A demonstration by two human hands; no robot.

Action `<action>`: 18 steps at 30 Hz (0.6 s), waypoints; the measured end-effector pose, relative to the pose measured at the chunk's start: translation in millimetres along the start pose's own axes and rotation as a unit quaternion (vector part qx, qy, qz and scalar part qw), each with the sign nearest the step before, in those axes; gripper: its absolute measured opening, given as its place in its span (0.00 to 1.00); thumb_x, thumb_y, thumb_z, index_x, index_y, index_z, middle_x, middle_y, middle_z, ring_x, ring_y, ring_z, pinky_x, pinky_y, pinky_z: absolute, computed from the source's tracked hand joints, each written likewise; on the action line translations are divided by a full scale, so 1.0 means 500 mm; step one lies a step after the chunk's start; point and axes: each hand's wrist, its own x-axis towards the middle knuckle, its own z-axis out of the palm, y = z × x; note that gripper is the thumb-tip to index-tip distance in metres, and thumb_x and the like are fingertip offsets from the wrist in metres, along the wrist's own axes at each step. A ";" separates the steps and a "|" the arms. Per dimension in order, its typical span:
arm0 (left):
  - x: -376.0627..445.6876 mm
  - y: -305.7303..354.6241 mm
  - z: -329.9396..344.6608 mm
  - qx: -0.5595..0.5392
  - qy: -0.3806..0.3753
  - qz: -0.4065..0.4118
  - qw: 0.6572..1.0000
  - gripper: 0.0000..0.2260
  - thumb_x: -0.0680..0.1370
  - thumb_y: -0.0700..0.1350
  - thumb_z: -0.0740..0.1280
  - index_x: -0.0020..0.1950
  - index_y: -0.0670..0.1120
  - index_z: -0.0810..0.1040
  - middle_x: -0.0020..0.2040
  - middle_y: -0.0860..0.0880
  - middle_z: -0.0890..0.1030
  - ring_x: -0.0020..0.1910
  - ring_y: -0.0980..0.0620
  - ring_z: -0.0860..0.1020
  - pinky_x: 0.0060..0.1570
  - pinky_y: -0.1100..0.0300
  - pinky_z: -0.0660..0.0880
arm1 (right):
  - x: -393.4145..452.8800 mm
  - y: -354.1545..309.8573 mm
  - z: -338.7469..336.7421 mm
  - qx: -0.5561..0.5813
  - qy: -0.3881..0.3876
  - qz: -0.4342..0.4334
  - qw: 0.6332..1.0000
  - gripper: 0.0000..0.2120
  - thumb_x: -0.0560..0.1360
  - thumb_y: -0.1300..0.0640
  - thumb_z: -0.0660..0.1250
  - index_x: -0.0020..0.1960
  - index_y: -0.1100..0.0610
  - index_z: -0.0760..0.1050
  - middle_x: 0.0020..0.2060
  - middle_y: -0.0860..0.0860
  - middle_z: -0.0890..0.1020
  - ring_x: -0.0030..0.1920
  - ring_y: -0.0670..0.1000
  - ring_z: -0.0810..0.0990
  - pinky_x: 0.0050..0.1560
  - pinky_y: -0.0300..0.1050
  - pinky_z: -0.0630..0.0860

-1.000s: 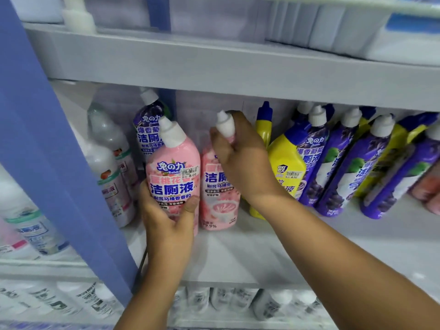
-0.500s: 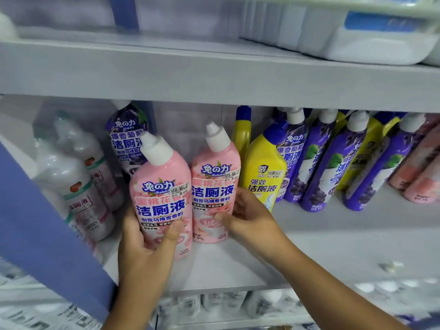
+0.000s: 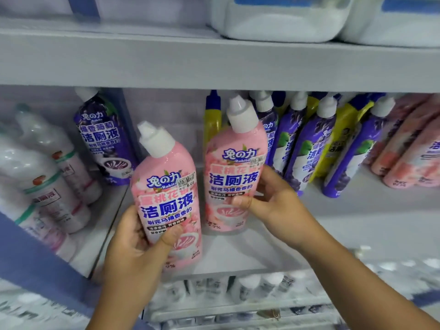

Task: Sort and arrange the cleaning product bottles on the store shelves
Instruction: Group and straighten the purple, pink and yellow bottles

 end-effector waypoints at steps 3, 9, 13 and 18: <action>-0.018 0.018 0.077 0.012 0.005 0.014 1.000 0.19 0.69 0.36 0.73 0.57 0.50 0.78 0.50 0.53 0.88 0.46 0.58 0.85 0.43 0.66 0.81 | -0.026 0.009 -0.089 -0.007 0.017 -0.013 1.000 0.22 0.73 0.66 0.76 0.63 0.52 0.76 0.57 0.49 0.85 0.59 0.51 0.84 0.62 0.52 0.80; -0.080 0.050 0.280 0.022 -0.003 0.024 0.999 0.20 0.71 0.29 0.72 0.55 0.51 0.77 0.46 0.57 0.87 0.40 0.62 0.84 0.39 0.70 0.79 | -0.112 0.025 -0.316 -0.003 0.067 -0.028 0.997 0.22 0.73 0.64 0.77 0.62 0.47 0.76 0.57 0.47 0.85 0.60 0.50 0.83 0.63 0.52 0.79; -0.142 0.057 0.442 0.019 -0.020 0.026 0.999 0.24 0.71 0.27 0.72 0.56 0.53 0.78 0.46 0.58 0.87 0.42 0.63 0.84 0.40 0.71 0.79 | -0.185 0.046 -0.492 -0.008 0.101 -0.029 0.994 0.22 0.73 0.67 0.75 0.62 0.49 0.77 0.57 0.46 0.85 0.60 0.49 0.83 0.63 0.52 0.79; -0.202 0.047 0.633 0.003 -0.038 0.027 0.999 0.24 0.71 0.28 0.73 0.60 0.51 0.77 0.48 0.57 0.87 0.44 0.63 0.84 0.41 0.71 0.79 | -0.260 0.082 -0.715 -0.028 0.142 -0.018 0.989 0.23 0.74 0.66 0.74 0.63 0.45 0.76 0.57 0.43 0.85 0.59 0.45 0.83 0.61 0.47 0.79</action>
